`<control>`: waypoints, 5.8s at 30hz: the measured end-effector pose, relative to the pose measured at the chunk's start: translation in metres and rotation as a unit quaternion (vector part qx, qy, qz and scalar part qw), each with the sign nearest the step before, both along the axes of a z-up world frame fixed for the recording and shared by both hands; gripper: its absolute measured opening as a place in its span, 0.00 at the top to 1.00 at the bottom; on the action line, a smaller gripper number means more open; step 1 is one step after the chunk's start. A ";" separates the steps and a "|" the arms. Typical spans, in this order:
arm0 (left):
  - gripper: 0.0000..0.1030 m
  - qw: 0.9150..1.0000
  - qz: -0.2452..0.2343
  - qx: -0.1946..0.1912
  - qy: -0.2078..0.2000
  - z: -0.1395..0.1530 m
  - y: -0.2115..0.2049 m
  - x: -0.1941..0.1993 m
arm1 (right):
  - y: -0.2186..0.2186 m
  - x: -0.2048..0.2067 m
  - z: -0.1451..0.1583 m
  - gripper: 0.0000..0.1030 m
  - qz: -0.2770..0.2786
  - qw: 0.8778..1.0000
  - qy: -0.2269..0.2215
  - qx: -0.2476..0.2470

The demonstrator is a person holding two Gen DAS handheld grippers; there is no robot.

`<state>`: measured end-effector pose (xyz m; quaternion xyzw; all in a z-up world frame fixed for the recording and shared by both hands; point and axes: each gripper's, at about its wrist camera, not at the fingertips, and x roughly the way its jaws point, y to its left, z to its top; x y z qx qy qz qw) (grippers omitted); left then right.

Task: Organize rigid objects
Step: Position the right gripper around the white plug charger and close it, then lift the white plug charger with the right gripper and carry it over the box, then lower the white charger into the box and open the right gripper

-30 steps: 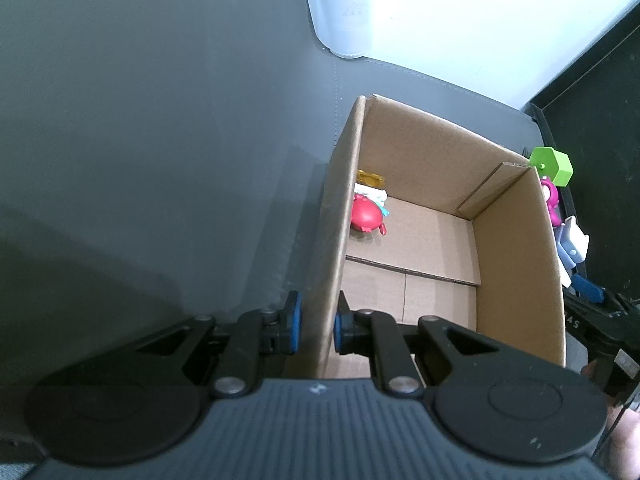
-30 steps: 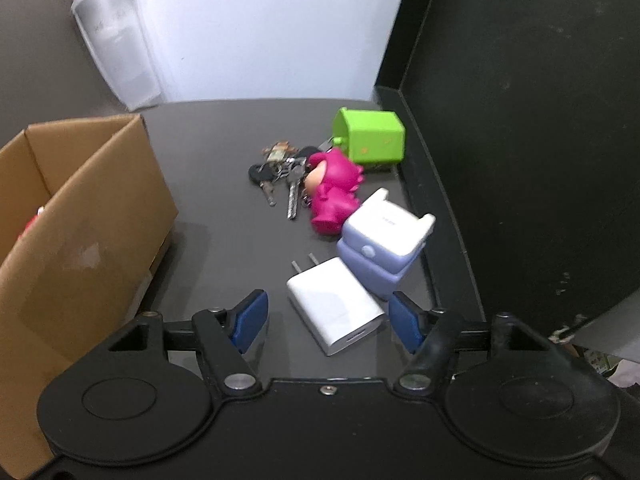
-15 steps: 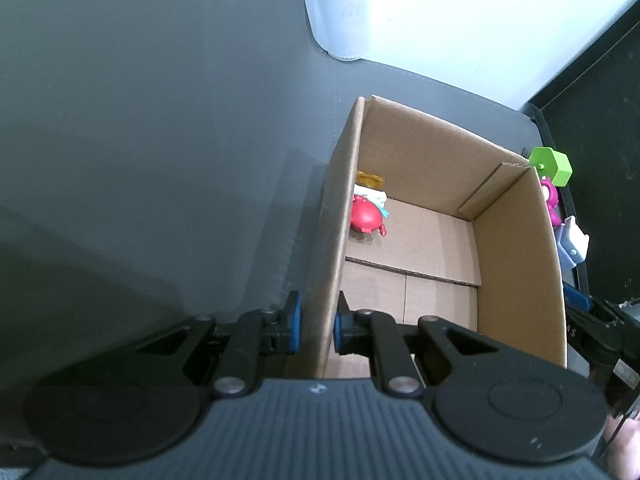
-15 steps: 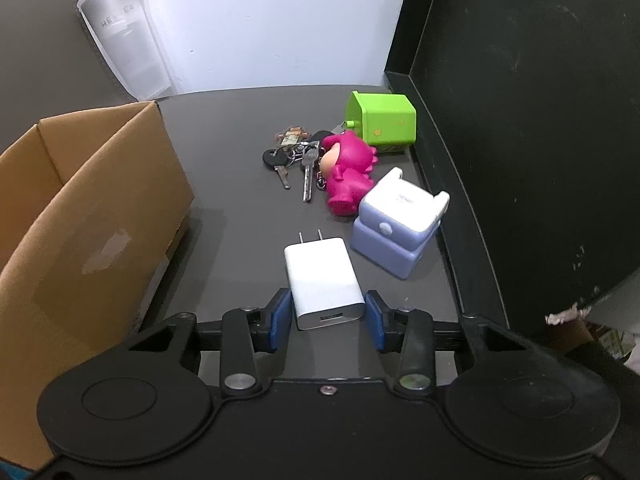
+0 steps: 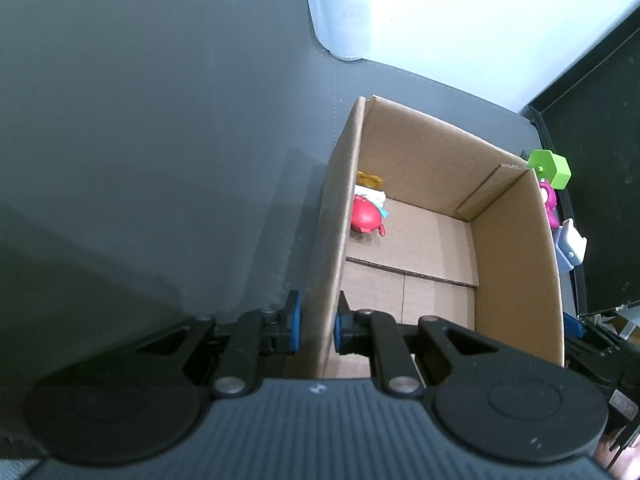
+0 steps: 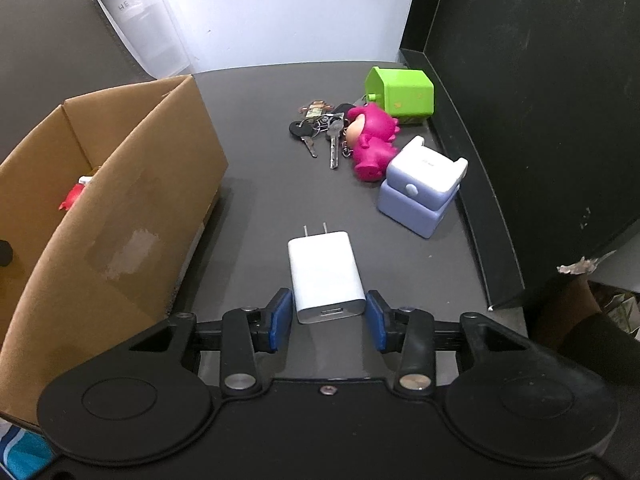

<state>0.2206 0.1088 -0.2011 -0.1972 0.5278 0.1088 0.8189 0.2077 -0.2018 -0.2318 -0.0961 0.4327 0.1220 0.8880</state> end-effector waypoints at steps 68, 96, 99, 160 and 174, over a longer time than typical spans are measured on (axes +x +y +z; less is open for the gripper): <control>0.86 0.999 -0.008 0.000 -0.053 -0.009 -0.017 -0.006 | -0.002 -0.032 0.130 0.65 -0.038 0.995 -0.055 0.080; 0.85 0.996 -0.027 -0.048 -0.072 -0.011 -0.010 -0.018 | 0.086 -0.039 0.131 0.64 -0.003 0.996 -0.015 0.083; 0.85 0.996 -0.025 -0.053 -0.073 -0.012 -0.005 -0.021 | 0.093 -0.035 0.125 0.64 -0.002 0.996 -0.002 0.085; 0.83 0.994 0.004 -0.054 -0.091 -0.001 0.003 -0.038 | 0.113 -0.003 0.094 0.59 -0.043 0.980 0.110 0.163; 0.84 0.994 0.027 -0.035 -0.095 0.005 -0.009 -0.046 | 0.069 -0.002 0.121 0.57 -0.064 0.968 0.096 0.221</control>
